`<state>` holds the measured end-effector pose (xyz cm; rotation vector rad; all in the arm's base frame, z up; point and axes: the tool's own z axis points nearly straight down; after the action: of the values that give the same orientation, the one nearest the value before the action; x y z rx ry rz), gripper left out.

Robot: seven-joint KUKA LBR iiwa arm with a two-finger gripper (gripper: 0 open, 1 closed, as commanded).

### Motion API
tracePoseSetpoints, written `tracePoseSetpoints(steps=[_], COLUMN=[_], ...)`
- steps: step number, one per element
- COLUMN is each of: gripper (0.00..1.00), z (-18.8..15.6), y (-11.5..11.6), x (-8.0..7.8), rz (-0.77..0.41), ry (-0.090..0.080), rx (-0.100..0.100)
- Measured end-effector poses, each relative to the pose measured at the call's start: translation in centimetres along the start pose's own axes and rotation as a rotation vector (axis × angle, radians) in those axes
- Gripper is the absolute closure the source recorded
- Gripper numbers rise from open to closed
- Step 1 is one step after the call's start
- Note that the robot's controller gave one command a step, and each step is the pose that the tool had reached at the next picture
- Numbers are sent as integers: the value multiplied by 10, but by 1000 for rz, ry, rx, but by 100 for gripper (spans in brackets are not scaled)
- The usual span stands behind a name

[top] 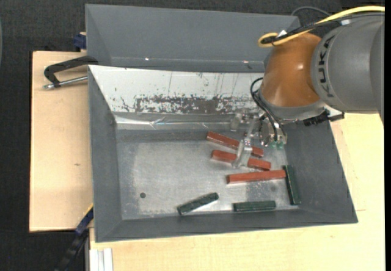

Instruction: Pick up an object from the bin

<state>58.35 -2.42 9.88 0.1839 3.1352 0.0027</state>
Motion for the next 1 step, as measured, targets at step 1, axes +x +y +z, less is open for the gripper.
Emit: tracePoseSetpoints(steps=[1], gripper=[0], z=[-11], y=[-3], x=[14], rz=[81], ry=[0], rx=[0])
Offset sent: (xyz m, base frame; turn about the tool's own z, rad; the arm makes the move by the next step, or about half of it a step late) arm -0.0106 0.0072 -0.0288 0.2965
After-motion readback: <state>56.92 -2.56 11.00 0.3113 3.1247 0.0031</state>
